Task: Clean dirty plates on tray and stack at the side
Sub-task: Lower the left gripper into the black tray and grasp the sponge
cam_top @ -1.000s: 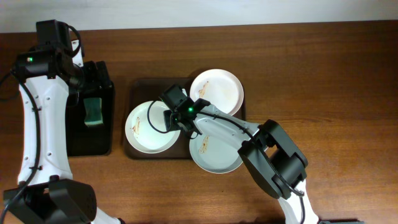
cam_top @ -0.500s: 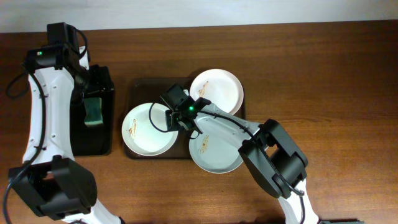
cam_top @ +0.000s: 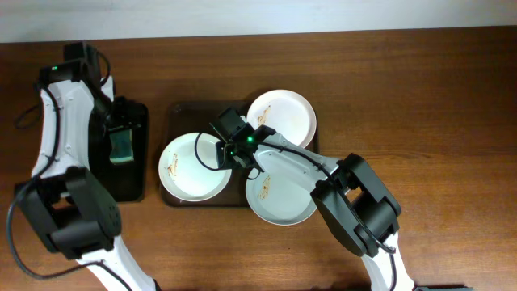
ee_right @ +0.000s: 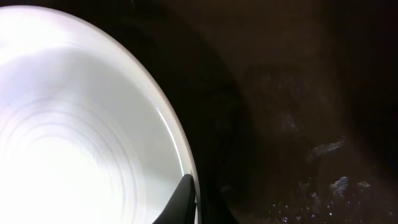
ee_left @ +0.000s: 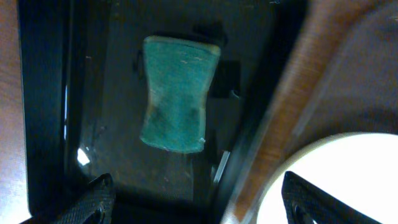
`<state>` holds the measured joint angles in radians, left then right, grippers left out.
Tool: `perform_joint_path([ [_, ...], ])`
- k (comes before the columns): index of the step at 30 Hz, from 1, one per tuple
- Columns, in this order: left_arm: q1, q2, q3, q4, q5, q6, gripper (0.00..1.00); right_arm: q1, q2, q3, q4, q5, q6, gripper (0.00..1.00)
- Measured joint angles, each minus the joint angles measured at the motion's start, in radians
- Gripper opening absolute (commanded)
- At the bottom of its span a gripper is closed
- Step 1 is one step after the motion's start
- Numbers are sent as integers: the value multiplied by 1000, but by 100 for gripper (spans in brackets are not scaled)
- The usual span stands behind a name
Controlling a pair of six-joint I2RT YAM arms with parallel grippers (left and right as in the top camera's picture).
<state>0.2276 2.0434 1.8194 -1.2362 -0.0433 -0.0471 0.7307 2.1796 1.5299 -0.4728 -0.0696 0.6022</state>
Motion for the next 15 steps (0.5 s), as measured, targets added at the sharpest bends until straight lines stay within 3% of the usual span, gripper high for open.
perform_joint_path([
  [3, 36, 43, 0, 55, -3, 35, 83, 0, 0, 0, 3, 0, 0, 4],
  [6, 41, 66, 0, 88, -2, 61, 74, -1, 0, 0, 5, 1, 0, 4],
  [10, 33, 103, 0, 94, -2, 81, 73, -2, 0, 0, 6, 1, 0, 4],
  [15, 33, 165, 0, 97, -27, 74, 62, -2, 0, 0, 6, 1, -1, 4],
])
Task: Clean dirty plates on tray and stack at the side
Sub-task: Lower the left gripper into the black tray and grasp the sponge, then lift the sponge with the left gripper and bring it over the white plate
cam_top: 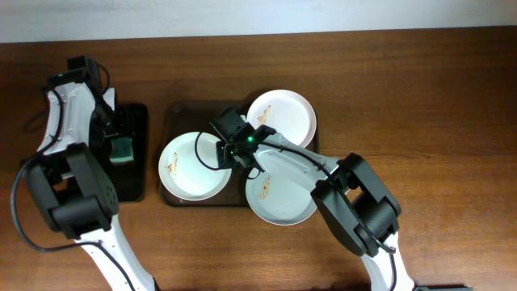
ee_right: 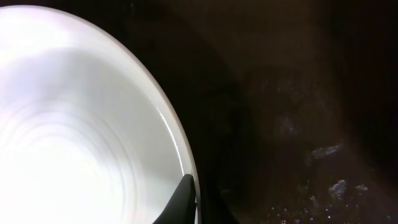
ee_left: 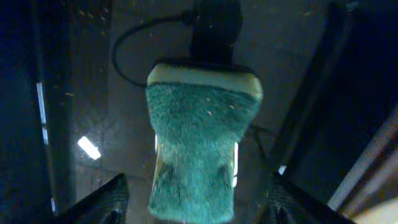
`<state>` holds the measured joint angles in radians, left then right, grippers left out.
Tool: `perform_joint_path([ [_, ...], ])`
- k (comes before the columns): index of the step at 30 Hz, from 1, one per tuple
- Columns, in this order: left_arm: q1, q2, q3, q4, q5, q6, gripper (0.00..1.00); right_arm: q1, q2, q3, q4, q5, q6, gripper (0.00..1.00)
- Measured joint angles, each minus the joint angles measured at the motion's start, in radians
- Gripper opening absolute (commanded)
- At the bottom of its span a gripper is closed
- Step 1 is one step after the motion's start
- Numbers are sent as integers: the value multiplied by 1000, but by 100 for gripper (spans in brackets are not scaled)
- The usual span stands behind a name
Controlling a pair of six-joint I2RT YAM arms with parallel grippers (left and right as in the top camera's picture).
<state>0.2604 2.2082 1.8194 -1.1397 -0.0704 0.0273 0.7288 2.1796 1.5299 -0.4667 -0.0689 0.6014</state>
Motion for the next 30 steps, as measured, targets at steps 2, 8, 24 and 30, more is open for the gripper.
perform_joint_path([
  [2, 0, 19, 0, 2, -10, -10, 56, 0, 0, 0, 0, 0, 0, 4],
  [8, 0, 58, 0, 28, -17, -26, 33, 0, 0, 0, 0, 0, 0, 4],
  [24, 0, 74, 8, 19, -8, -32, 1, 0, 0, 0, 0, 0, 1, 4],
  [30, 0, 64, 169, -149, 36, -32, 1, 0, 0, 0, 0, 0, 0, 4],
])
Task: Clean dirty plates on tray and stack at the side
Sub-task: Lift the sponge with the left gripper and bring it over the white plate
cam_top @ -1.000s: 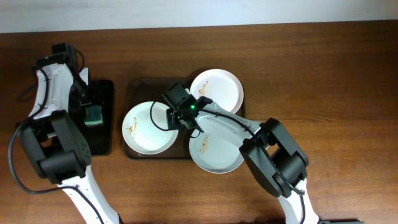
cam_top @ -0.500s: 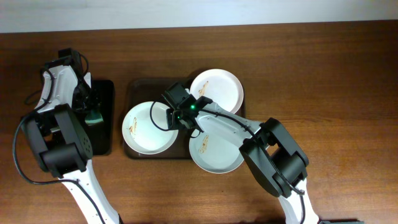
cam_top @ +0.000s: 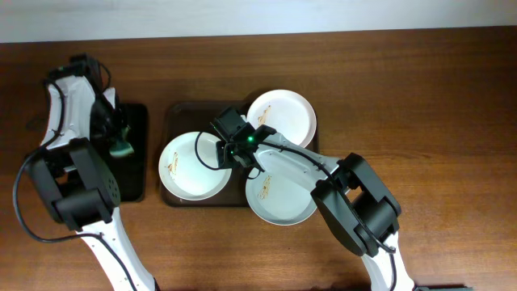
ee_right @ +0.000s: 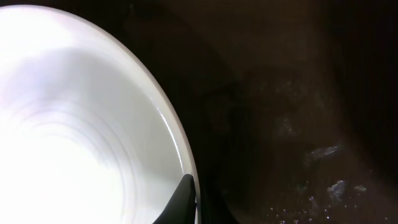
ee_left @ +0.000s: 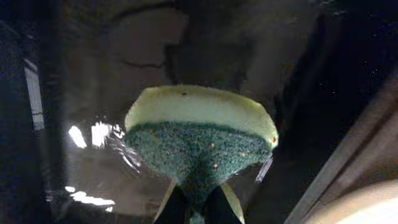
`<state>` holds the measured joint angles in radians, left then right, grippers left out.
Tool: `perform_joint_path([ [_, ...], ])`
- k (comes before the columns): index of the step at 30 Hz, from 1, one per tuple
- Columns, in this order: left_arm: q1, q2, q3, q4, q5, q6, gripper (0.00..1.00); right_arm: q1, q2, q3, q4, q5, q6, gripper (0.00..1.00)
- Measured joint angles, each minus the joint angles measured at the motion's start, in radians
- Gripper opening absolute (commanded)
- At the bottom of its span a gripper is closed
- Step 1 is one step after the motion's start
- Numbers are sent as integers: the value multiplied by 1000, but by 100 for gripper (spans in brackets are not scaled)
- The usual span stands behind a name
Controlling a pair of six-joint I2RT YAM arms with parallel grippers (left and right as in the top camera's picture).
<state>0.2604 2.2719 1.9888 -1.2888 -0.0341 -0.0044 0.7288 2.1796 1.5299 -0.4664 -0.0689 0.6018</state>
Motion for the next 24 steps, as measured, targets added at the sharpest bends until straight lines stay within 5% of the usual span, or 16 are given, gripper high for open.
perform_joint_path([
  [9, 0, -172, 84, -84, 1, 35, 1, 0, 0, 0, 0, 0, 0, 4],
  [24, 0, -172, 84, -101, 0, 69, 1, 0, 0, 0, 0, 0, 0, 4],
])
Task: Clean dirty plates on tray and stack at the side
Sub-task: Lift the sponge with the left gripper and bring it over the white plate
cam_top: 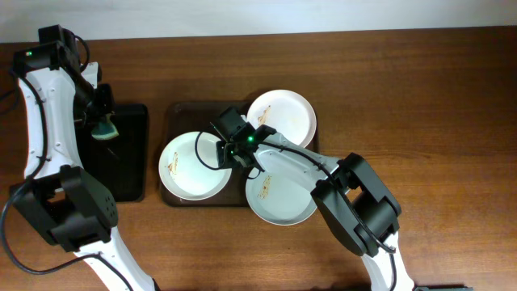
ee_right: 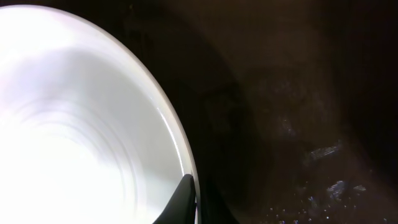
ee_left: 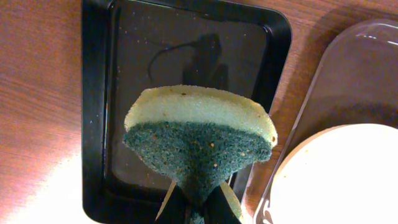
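A green sponge with a yellow back (ee_left: 199, 140) is pinched in my shut left gripper (ee_left: 198, 211) and hangs above the small black tray (ee_left: 186, 74). Overhead, the sponge (cam_top: 104, 128) is over that tray's far end. Three white plates with brownish stains rest on the brown tray (cam_top: 182, 113): a left plate (cam_top: 192, 168), a far-right plate (cam_top: 280, 115) and a near-right plate (cam_top: 280, 196). My right gripper (ee_right: 198, 202) is shut on the left plate's right rim (ee_right: 180, 149), seen overhead as the right gripper (cam_top: 234, 150).
The black tray (cam_top: 123, 162) lies left of the brown tray, with a strip of wooden table (cam_top: 155, 145) between them. The left arm (cam_top: 44, 89) arches over the table's left side. Bare wood (cam_top: 420, 121) lies to the right.
My left gripper, still shut on the sponge, has risen from low inside the black tray to well above it, towards its far end. The right gripper and plates have not moved.
First the sponge lay flat in the black tray with my left gripper open above it. Then the open fingers stood lower, on either side of it. Then they were shut on it, and now it hangs clear of the tray. The right gripper held the left plate's rim throughout.
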`<state>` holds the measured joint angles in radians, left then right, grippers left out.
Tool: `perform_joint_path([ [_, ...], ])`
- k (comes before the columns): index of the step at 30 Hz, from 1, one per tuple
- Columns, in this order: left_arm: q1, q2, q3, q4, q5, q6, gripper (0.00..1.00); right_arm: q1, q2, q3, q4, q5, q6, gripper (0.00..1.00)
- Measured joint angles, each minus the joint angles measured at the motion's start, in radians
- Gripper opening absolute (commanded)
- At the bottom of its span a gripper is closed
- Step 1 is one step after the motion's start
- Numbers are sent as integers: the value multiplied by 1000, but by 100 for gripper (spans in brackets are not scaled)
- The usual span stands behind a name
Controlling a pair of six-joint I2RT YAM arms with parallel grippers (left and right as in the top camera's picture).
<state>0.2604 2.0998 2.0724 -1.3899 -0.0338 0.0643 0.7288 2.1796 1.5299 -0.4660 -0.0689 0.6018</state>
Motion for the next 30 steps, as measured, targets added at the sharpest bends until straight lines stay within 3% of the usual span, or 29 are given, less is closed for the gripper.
perform_joint_path([
  [30, 0, 0, 0, 84, 0, 0, 1, -2, 0, 0, 3, 0, 0, 4],
])
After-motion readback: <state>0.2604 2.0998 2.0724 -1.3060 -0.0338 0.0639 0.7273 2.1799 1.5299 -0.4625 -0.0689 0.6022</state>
